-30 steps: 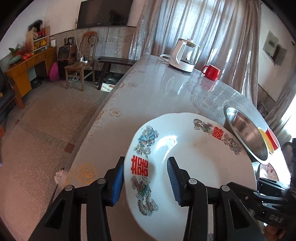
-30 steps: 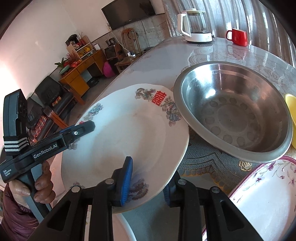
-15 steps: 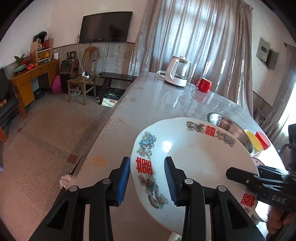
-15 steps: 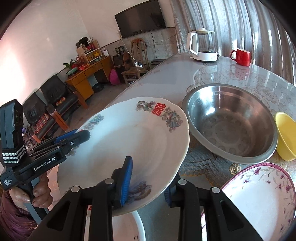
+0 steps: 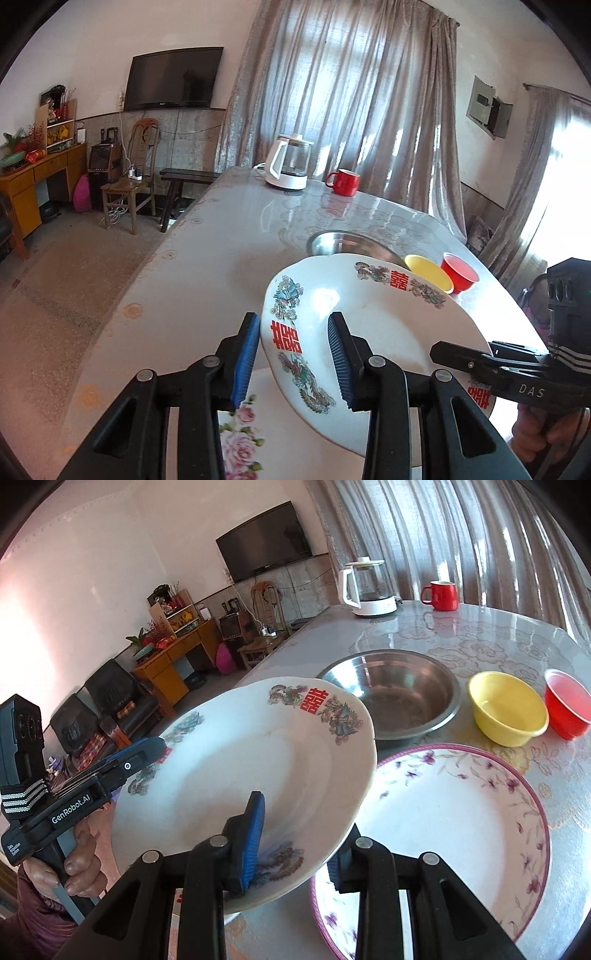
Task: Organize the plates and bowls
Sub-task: 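Lower the double-happiness plate onto the purple-rimmed plate and open both grippers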
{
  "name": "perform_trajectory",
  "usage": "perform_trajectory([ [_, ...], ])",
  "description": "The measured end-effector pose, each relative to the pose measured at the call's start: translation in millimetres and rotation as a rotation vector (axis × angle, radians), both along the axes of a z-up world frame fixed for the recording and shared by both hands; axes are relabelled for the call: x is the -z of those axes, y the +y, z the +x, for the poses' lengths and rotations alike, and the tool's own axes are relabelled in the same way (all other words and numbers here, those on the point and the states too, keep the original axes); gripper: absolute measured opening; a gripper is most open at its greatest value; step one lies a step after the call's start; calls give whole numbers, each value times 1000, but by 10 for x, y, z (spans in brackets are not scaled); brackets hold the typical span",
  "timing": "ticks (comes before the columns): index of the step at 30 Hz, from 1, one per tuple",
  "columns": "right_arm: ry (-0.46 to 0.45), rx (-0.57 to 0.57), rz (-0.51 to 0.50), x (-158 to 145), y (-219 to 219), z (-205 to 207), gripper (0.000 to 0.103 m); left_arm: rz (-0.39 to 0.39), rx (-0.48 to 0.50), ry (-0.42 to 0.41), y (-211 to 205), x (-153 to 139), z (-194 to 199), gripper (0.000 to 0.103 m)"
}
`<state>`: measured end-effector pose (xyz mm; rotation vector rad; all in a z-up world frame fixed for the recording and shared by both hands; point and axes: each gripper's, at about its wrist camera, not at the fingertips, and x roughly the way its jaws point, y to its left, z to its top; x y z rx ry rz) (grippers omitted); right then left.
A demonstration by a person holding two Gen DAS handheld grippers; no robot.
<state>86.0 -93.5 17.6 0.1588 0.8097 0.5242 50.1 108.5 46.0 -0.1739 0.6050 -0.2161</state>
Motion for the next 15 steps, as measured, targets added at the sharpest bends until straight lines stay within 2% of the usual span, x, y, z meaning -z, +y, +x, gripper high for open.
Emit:
perform_trajectory([
  [5,22,88,2,46,-494,-201,31,23,82,9,-550,17,-76,38],
  [8,39,150,-13,109,-763,-292,31,-39,229,-7,-906,-24,-155,36],
  [10,39,159,-18,130,-857,-351,30,87,240,-80,-1277,-80,-256,36],
  [11,34,161,-18,137,-880,-375,29,114,268,-93,-1420,-77,-285,36],
  [13,23,166,-30,146,-887,-394,22,45,322,-71,-1557,-52,-278,37],
  [15,68,217,-61,268,-949,-349,23,37,320,-69,-1638,-22,-216,37],
])
